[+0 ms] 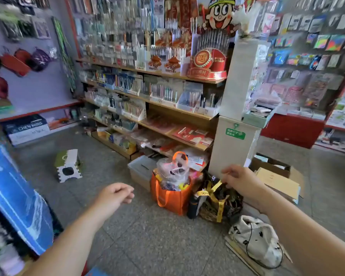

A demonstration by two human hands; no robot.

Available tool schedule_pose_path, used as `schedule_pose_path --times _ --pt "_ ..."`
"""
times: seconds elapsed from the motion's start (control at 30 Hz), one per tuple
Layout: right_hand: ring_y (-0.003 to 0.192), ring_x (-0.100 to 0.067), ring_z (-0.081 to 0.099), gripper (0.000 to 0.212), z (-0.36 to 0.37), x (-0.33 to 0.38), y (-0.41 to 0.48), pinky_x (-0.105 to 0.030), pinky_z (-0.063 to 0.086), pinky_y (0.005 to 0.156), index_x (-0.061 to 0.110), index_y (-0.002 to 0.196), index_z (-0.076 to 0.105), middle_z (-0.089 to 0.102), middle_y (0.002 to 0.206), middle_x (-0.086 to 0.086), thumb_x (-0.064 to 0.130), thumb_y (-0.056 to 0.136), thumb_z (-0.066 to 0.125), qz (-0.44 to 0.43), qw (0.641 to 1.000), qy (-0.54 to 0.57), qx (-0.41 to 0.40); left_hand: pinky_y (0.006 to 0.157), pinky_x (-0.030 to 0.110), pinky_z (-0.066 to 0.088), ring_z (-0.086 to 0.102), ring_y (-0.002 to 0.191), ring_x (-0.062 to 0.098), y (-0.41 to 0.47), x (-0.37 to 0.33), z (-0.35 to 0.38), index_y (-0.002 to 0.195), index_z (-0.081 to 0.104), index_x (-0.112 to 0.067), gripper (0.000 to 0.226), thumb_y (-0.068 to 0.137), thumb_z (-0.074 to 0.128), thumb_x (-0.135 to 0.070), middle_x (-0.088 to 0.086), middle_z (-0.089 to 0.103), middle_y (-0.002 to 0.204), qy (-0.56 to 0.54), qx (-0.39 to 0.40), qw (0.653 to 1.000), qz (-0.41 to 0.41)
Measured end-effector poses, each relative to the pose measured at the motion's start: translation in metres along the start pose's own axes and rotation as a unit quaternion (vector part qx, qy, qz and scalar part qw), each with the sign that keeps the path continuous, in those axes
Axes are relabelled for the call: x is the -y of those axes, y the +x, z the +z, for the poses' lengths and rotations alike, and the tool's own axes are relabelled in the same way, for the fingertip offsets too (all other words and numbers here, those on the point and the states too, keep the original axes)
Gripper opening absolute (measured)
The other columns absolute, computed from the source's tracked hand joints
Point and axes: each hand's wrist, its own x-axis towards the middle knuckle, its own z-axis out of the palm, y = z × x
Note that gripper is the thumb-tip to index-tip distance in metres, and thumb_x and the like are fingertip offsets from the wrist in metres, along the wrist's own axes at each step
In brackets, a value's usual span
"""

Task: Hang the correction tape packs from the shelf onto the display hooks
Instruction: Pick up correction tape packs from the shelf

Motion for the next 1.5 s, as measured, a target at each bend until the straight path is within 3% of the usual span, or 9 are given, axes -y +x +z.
schedule_pose_path --times 0.13,0.47,0.6,0.73,0.83,0.93,1.07,1.27,1.5 --pt "0.091 -0.025 0.059 0.028 -0.007 0.015 0.092 -0.033 0.047 0.078 0.007 0.116 0.057 0.063 0.111 -0.013 0.010 0.090 0.050 -0.023 1.000 0.014 -0.012 0.059 0.013 0.040 0.055 0.063 0.011 0.075 -0.002 0.004 0.080 0.057 -0.010 0.020 0.093 0.043 -0.005 0.000 0.058 0.073 0.017 -0.017 1.000 0.002" --pt "0.072 -0.018 0.054 0.028 0.021 0.095 0.321 -0.008 0.042 0.050 -0.002 0.117 0.058 0.063 0.099 -0.016 0.005 0.090 0.051 -0.109 0.991 0.033 0.067 0.052 0.009 0.045 0.056 0.060 0.011 0.237 -0.012 -0.020 0.097 0.062 0.005 0.018 0.091 0.045 0.001 0.002 0.057 0.067 -0.017 -0.124 0.991 -0.054" --pt "0.058 -0.009 0.049 0.030 0.067 0.144 0.402 -0.006 0.040 0.041 0.000 0.120 0.052 0.058 0.087 -0.009 0.001 0.090 0.050 -0.135 0.982 0.057 0.117 0.048 -0.002 0.038 0.057 0.048 -0.002 0.294 -0.008 -0.054 0.069 0.057 -0.011 0.026 0.090 0.049 0.002 -0.003 0.053 0.064 0.023 -0.174 0.984 -0.037" --pt "0.054 -0.003 0.056 0.040 0.124 0.207 0.474 -0.006 0.041 0.045 -0.001 0.127 0.042 0.054 0.099 -0.012 0.001 0.088 0.051 -0.186 0.968 0.051 0.162 0.051 0.001 0.040 0.058 0.048 -0.006 0.366 0.002 -0.100 0.066 0.056 -0.013 0.027 0.089 0.051 0.001 -0.002 0.058 0.064 0.040 -0.208 0.976 -0.039" --pt "0.035 0.003 0.054 0.028 0.173 0.259 0.524 -0.007 0.040 0.038 0.002 0.116 0.048 0.058 0.079 -0.007 -0.002 0.088 0.051 -0.187 0.961 0.070 0.192 0.059 0.008 0.043 0.059 0.053 -0.002 0.418 0.011 -0.146 0.070 0.056 -0.017 0.025 0.090 0.050 -0.003 0.010 0.064 0.078 0.025 -0.218 0.974 -0.052" --pt "0.055 -0.009 0.059 0.022 0.217 0.311 0.568 -0.017 0.049 0.052 0.006 0.110 0.053 0.061 0.074 -0.002 0.005 0.088 0.055 -0.189 0.953 0.072 0.226 0.044 0.001 0.039 0.054 0.037 -0.009 0.468 0.021 -0.198 0.073 0.058 -0.010 0.020 0.089 0.050 0.000 -0.005 0.059 0.060 0.006 -0.250 0.966 -0.070" --pt "0.091 -0.026 0.060 0.024 0.266 0.372 0.622 -0.038 0.049 0.087 0.007 0.112 0.054 0.063 0.104 -0.012 0.011 0.089 0.055 -0.209 0.946 0.035 0.245 0.045 0.002 0.040 0.053 0.035 -0.010 0.529 0.024 -0.257 0.064 0.057 -0.015 0.028 0.088 0.052 -0.001 -0.003 0.057 0.061 0.009 -0.283 0.956 -0.080" --pt "0.073 -0.025 0.057 0.040 0.352 0.453 0.718 -0.026 0.043 0.062 0.004 0.130 0.039 0.060 0.094 -0.013 0.005 0.091 0.049 -0.223 0.929 0.044 0.292 0.078 0.035 0.045 0.062 0.066 0.014 0.627 0.052 -0.339 0.064 0.057 -0.023 0.027 0.089 0.054 -0.011 -0.009 0.063 0.057 0.007 -0.304 0.945 -0.120" --pt "0.044 0.005 0.056 0.037 0.470 0.557 0.824 -0.004 0.039 0.041 -0.006 0.126 0.042 0.055 0.091 -0.015 -0.003 0.089 0.049 -0.257 0.895 0.061 0.361 0.059 0.018 0.041 0.056 0.059 0.008 0.720 0.087 -0.425 0.070 0.057 -0.014 0.023 0.091 0.050 -0.007 0.001 0.056 0.068 -0.032 -0.370 0.914 -0.161"
